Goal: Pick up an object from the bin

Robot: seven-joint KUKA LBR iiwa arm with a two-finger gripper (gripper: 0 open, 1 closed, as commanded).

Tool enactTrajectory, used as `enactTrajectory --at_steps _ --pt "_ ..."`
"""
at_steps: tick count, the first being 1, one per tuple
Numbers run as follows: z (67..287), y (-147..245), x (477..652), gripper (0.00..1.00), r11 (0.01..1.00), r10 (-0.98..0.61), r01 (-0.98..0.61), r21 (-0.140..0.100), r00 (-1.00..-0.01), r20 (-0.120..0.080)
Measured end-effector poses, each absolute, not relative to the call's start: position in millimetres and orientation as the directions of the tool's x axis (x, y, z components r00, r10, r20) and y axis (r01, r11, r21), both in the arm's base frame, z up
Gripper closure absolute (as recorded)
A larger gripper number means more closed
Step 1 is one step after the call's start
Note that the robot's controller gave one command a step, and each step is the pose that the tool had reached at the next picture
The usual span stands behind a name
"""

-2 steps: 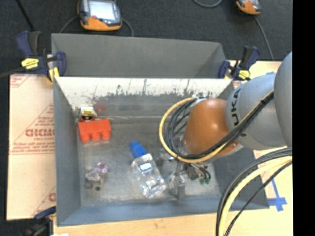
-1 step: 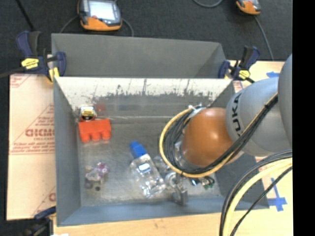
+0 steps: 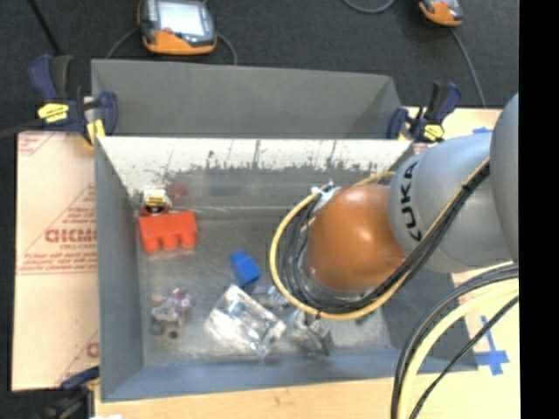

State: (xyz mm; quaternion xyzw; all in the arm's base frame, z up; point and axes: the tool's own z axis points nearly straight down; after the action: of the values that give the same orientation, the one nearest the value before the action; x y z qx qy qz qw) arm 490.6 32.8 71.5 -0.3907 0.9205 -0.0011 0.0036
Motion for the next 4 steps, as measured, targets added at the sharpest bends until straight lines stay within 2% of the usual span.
enactTrajectory --at_steps 1,2,3,4 --pt "72 32 490.2 1.00 0.698 -0.717 -0.717 -0.004 -0.698 -0.001" --pt "198 19 502.7 1.00 0.704 -0.710 -0.710 -0.008 -0.704 -0.008" --pt "133 38 518.5 1.00 0.778 -0.628 -0.628 0.002 -0.778 -0.001" --pt "135 37 519.1 0.00 0.780 -0.626 -0.626 0.000 -0.780 -0.003"
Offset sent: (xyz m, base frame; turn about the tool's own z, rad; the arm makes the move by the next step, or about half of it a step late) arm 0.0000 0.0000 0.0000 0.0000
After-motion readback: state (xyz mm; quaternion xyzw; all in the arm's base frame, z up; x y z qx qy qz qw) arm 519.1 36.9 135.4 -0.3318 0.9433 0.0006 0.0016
